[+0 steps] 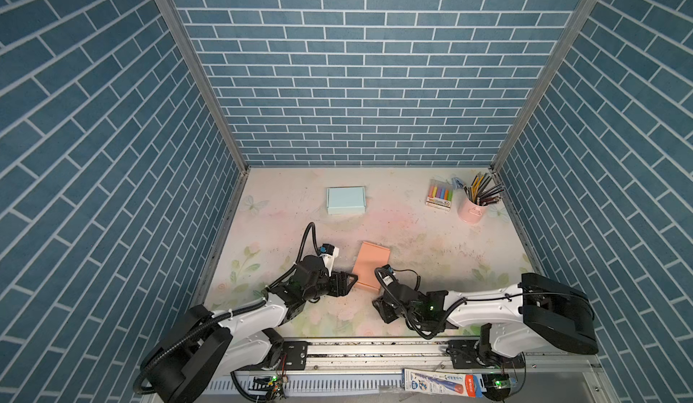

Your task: Fold the paper box

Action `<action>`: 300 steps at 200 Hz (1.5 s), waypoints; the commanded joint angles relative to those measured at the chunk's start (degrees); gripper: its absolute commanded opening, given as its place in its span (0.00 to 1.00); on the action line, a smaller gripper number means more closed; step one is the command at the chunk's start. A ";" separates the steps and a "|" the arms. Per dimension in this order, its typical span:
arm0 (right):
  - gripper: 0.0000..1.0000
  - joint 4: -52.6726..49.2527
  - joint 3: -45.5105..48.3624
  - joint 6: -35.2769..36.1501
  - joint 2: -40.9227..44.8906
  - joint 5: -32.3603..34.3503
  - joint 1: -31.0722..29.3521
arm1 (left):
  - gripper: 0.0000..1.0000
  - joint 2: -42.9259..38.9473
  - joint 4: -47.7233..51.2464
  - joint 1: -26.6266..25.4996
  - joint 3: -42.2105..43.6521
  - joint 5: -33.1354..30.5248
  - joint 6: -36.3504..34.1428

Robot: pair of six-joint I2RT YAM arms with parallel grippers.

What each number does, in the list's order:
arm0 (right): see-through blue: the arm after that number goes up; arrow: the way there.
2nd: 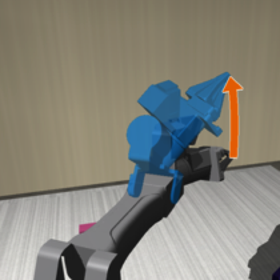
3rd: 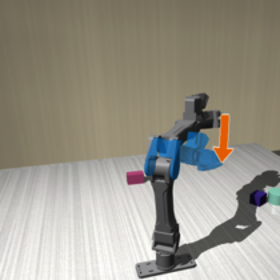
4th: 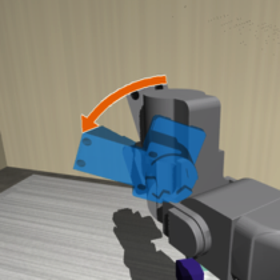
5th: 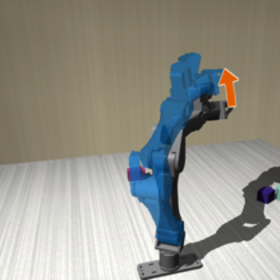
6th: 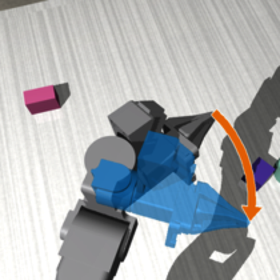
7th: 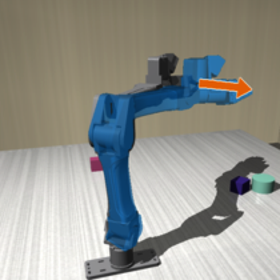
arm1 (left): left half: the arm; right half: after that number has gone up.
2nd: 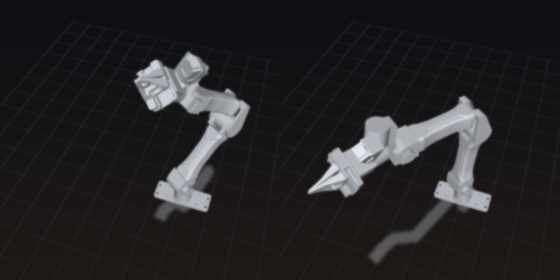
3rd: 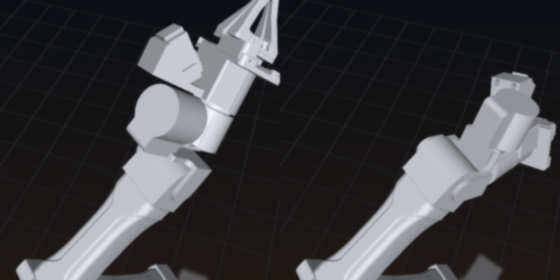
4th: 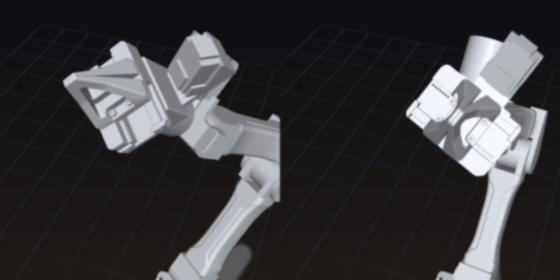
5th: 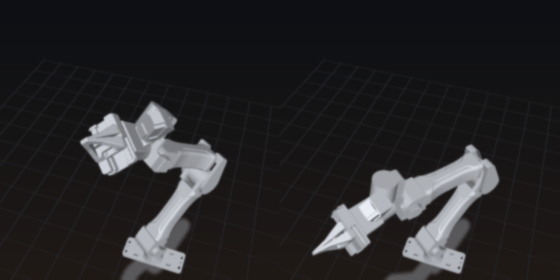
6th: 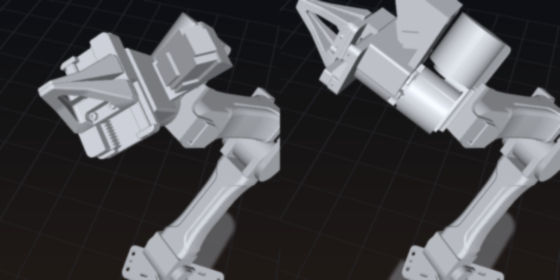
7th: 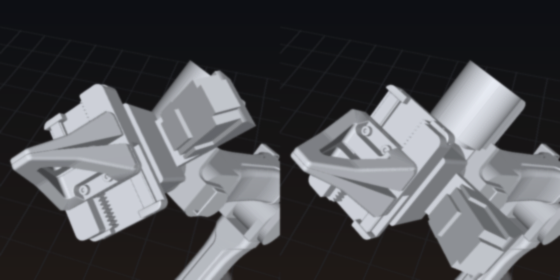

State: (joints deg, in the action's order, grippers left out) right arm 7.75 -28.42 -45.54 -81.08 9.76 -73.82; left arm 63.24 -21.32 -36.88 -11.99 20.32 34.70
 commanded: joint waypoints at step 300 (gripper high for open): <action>0.76 -11.40 -29.00 30.60 -18.40 -28.34 34.04 | 0.71 1.10 -2.19 -19.40 -1.62 -12.56 8.65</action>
State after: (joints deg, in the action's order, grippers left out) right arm -3.99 -55.77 -17.50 -97.78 -15.53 -40.51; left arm 62.81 -21.69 -55.92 -11.29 9.63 44.66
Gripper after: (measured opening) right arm 0.757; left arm 0.711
